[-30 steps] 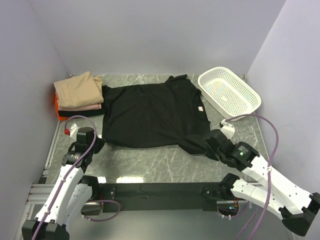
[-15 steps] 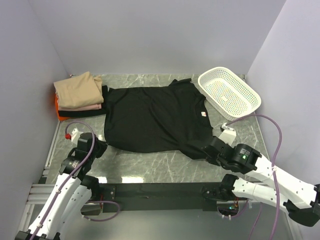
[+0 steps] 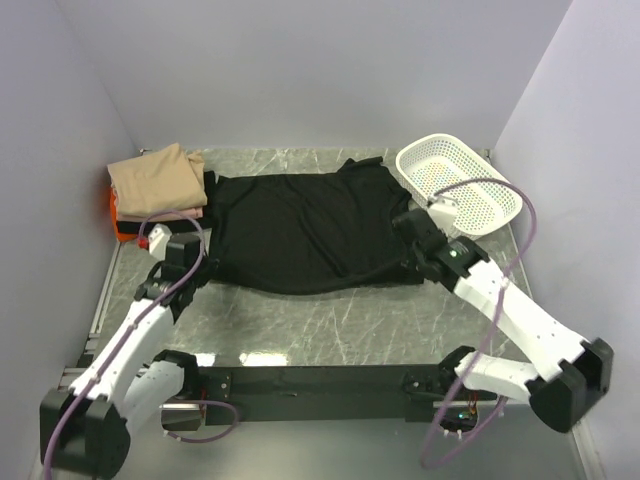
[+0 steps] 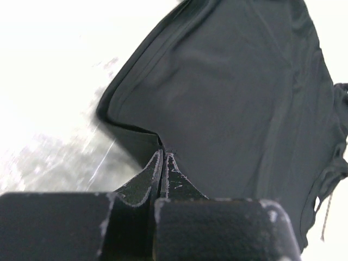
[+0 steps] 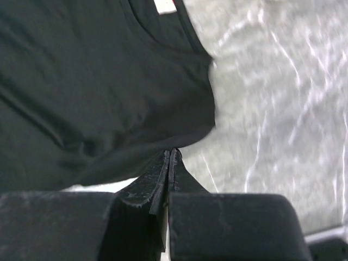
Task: Fold and stack the t-shirts
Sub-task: Fold the tshirt
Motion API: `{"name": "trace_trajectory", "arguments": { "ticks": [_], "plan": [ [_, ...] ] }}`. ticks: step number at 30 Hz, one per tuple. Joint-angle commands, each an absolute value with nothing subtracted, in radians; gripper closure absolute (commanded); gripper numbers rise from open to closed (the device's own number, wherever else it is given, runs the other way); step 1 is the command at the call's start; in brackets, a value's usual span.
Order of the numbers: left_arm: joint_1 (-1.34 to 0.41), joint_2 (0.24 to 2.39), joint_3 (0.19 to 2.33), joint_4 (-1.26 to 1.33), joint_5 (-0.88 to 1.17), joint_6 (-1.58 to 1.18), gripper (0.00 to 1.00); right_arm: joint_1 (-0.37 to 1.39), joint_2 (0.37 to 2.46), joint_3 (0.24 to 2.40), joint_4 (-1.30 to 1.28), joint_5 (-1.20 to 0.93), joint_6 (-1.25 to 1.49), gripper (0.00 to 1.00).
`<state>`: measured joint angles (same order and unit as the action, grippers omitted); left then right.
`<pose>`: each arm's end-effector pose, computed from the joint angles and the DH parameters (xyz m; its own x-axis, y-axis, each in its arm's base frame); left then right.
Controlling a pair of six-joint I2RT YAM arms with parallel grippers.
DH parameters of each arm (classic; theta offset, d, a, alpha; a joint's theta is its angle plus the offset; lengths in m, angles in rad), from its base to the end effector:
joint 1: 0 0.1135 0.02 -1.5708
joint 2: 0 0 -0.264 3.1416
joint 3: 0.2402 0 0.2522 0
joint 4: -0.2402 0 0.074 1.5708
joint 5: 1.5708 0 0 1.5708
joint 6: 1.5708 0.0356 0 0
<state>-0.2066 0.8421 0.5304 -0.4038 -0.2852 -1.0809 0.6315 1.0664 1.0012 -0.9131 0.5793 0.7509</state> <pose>0.1757 -0.0266 0.2215 -0.2924 -0.8038 -0.5180 -0.5717 0.5812 -0.5791 0.1719 0.1016 0.3024 -0.6582 0.2260 -0.7181 0.2761 0.9599 0.0490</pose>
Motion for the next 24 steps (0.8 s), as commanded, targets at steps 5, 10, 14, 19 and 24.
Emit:
{"name": "trace_trajectory", "arguments": {
  "ticks": [5,10,14,19,24],
  "plan": [
    [-0.158,1.046,0.679,-0.201,-0.253,-0.96,0.99,0.46,1.314,1.121,-0.624,0.47,0.488,1.0],
    [-0.129,1.166,0.75,-0.146,-0.239,-0.911,0.99,0.393,1.459,1.227,-0.561,0.391,0.422,1.0],
    [-0.112,1.247,0.798,-0.133,-0.224,-0.891,0.99,0.368,1.583,1.325,-0.554,0.367,0.39,1.0],
    [-0.092,1.316,0.838,-0.127,-0.221,-0.874,0.99,0.339,1.683,1.445,-0.564,0.353,0.362,1.0],
    [-0.068,1.353,0.848,-0.114,-0.218,-0.868,0.99,0.318,1.77,1.541,-0.577,0.341,0.341,1.0]
  ]
}}
